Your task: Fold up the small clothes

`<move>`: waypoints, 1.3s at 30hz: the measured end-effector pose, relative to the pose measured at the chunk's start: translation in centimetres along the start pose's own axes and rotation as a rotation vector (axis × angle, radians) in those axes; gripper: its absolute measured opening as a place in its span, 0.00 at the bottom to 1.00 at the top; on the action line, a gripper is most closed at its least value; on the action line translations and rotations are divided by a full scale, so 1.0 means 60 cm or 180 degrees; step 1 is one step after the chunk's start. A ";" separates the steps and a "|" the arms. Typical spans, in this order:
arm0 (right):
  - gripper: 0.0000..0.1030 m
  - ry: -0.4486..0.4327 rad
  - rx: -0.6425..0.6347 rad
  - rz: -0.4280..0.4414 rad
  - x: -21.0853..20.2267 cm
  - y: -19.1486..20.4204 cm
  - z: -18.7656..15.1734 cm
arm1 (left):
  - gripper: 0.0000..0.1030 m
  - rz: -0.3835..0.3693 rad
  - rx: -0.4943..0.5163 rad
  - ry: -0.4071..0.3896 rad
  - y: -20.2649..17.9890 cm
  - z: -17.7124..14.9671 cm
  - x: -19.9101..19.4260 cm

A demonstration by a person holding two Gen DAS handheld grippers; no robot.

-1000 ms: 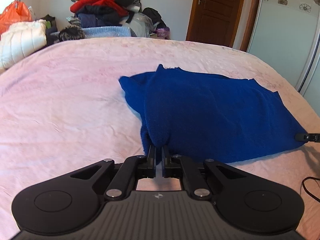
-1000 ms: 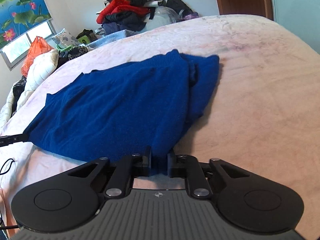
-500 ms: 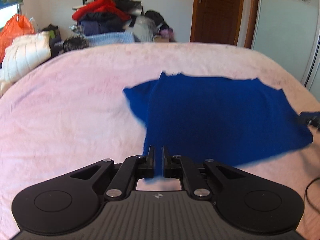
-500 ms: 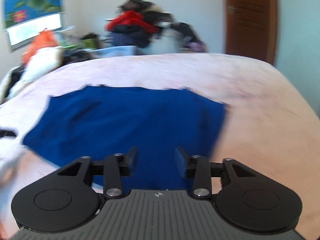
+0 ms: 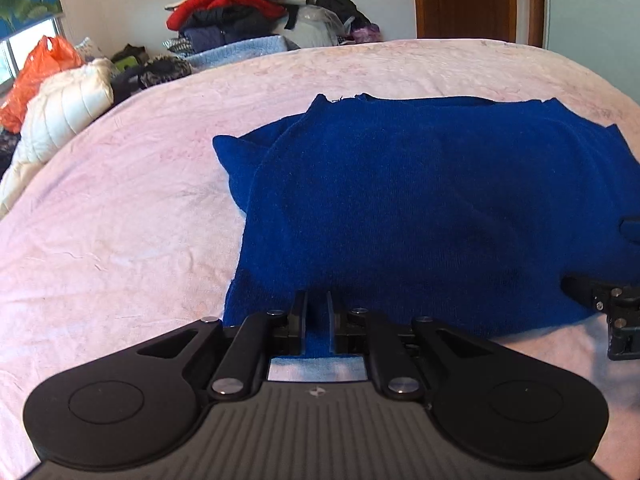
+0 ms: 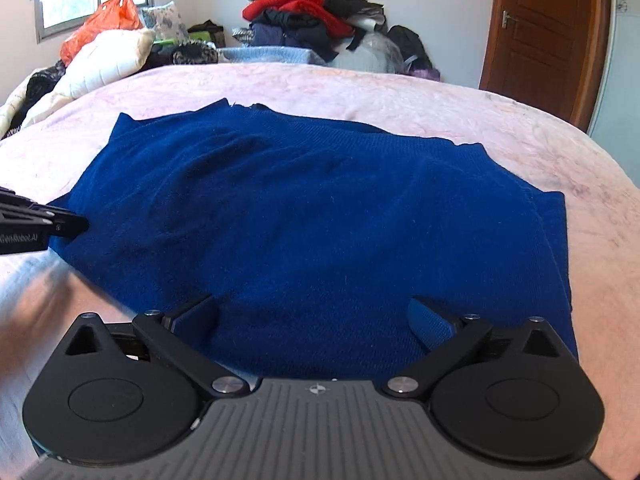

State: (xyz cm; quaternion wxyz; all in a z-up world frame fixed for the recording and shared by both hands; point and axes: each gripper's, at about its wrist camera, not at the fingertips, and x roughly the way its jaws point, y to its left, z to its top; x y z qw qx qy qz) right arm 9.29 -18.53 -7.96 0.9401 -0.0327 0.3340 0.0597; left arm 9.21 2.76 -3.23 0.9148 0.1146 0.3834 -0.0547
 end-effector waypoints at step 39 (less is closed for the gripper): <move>0.98 -0.0608 -0.1519 0.0107 -0.051 0.160 0.064 | 0.81 0.0300 -0.0280 -0.0030 0.102 0.110 0.036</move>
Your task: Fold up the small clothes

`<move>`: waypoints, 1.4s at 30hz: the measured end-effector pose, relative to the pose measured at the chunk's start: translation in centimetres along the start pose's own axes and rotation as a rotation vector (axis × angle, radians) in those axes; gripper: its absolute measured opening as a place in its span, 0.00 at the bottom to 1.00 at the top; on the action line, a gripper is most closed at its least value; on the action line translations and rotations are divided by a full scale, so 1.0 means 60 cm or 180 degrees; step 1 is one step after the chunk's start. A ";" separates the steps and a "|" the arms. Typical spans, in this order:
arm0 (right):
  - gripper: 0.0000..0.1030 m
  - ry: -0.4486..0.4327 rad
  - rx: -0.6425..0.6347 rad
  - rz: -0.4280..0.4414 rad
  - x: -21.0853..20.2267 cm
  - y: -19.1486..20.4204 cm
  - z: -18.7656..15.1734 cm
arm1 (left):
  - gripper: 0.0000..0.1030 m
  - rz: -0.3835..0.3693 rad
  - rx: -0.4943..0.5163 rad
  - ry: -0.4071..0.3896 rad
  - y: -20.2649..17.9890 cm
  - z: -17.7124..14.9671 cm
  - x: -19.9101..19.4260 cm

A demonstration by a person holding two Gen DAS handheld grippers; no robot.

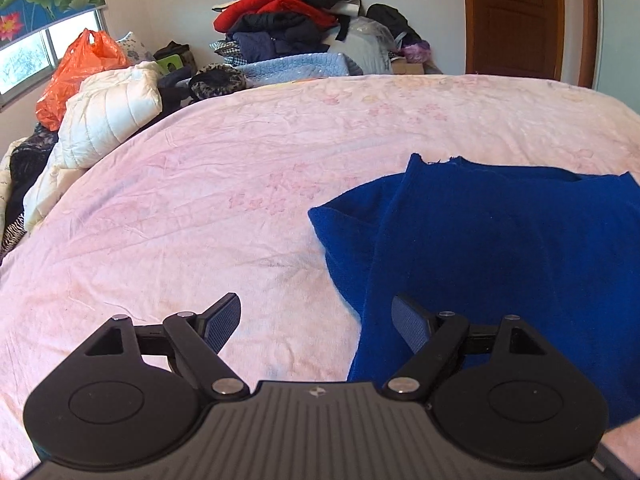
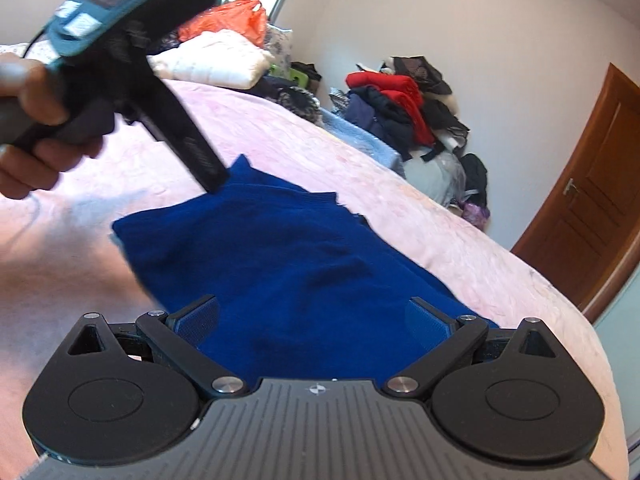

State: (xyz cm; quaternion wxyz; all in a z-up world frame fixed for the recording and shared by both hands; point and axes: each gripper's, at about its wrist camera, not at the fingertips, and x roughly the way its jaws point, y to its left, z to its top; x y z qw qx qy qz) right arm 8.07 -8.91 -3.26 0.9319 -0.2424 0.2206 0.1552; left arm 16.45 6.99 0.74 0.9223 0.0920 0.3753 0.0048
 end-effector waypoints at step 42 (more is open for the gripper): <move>0.89 -0.0057 -0.0820 -0.0352 0.059 0.147 0.003 | 0.81 -0.1854 -0.0796 0.0554 0.065 0.084 0.186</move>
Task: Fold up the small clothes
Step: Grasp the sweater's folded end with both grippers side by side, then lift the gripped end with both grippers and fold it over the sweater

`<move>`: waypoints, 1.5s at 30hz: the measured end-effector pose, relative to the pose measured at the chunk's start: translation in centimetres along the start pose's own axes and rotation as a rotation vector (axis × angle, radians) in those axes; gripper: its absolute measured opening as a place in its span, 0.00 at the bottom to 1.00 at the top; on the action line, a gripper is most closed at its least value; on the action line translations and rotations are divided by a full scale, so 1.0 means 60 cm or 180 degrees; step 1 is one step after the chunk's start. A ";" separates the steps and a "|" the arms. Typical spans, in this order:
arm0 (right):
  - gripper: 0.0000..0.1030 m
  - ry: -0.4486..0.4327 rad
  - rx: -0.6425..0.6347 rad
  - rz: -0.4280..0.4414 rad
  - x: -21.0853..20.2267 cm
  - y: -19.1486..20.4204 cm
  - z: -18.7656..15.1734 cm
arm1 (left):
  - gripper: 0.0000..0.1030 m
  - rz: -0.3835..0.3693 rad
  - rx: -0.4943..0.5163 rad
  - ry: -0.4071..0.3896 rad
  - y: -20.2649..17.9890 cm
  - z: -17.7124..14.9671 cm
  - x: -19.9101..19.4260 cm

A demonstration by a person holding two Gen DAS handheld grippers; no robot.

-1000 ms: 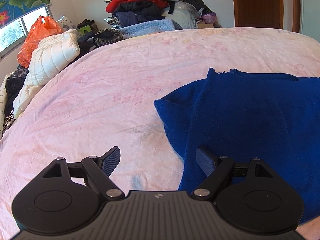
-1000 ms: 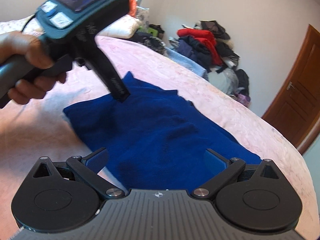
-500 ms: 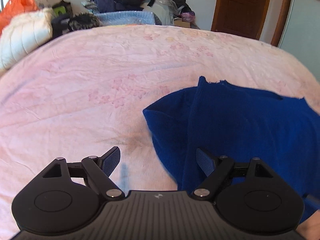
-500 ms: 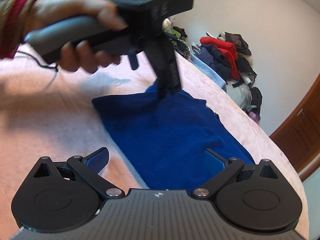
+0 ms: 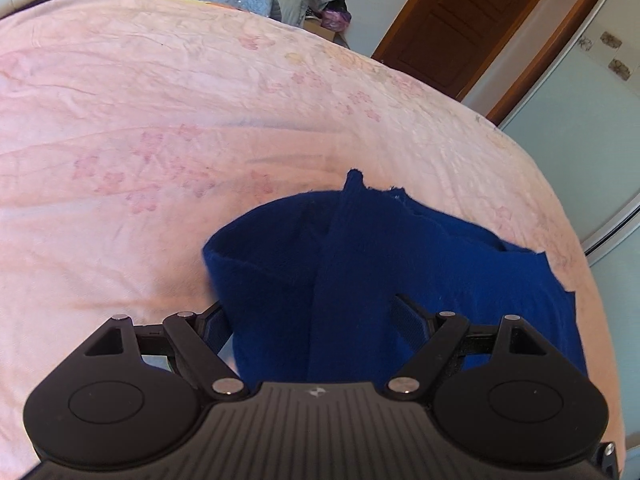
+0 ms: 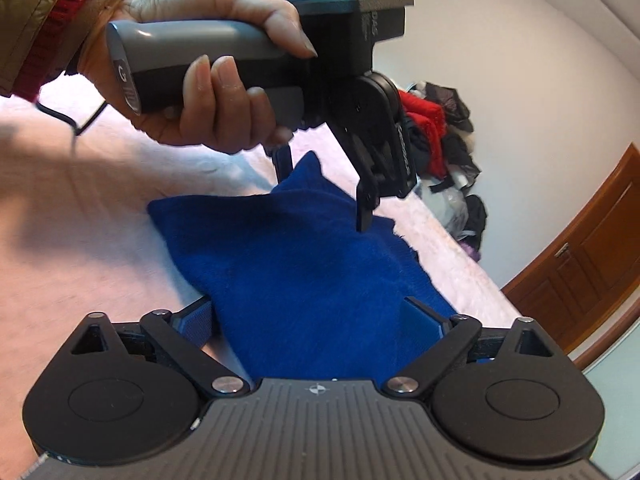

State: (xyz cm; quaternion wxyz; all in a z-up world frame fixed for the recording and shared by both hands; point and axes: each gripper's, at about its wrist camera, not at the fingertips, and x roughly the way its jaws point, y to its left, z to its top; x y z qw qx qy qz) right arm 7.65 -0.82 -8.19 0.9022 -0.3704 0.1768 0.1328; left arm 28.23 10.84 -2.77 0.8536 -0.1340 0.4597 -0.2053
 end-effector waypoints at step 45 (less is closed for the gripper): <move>0.09 -0.0535 0.1492 0.0367 -0.145 -0.158 -0.077 | 0.11 0.0733 0.0584 -0.0414 -0.273 0.027 -0.034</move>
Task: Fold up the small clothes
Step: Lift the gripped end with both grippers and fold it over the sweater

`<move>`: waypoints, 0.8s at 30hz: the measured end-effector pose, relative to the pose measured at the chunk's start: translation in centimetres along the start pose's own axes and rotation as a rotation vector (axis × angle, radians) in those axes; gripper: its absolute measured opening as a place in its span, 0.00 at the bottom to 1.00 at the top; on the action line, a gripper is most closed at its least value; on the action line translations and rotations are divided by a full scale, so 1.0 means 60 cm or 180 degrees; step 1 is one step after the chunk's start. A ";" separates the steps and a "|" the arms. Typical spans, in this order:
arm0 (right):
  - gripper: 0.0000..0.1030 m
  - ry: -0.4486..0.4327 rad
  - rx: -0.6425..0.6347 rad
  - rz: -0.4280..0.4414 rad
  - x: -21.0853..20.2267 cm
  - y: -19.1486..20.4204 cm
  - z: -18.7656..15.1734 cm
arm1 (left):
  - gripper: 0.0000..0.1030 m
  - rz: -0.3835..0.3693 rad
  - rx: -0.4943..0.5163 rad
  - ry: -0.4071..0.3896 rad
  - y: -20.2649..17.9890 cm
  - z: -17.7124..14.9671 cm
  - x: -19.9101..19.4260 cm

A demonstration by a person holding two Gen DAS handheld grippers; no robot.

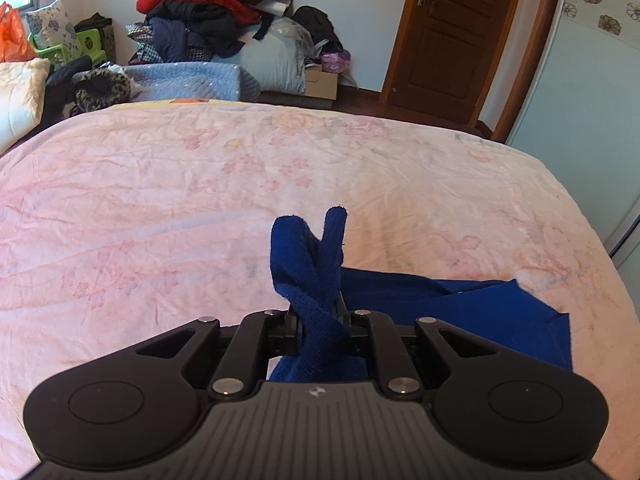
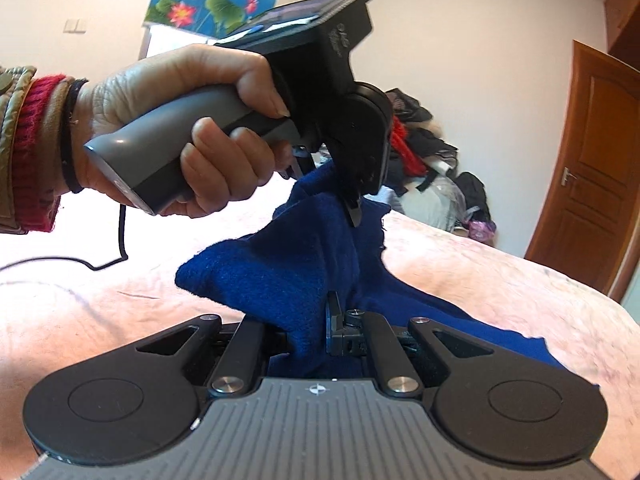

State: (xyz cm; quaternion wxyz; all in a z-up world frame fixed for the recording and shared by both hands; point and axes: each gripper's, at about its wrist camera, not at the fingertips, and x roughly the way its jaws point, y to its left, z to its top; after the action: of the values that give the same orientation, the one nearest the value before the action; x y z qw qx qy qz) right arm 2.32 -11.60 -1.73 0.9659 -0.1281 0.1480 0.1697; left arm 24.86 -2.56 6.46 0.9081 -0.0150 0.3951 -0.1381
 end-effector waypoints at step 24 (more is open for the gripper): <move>0.09 0.0012 0.1085 -0.0258 -0.049 -0.161 -0.072 | 0.11 -0.0176 0.0574 0.0056 -0.246 -0.011 0.032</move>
State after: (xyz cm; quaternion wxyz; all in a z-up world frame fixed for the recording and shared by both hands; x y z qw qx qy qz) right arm 2.17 -22.53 -2.84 0.9794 0.0312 0.1712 0.1028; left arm 22.10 -17.19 6.65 0.8980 0.0572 0.3885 -0.1983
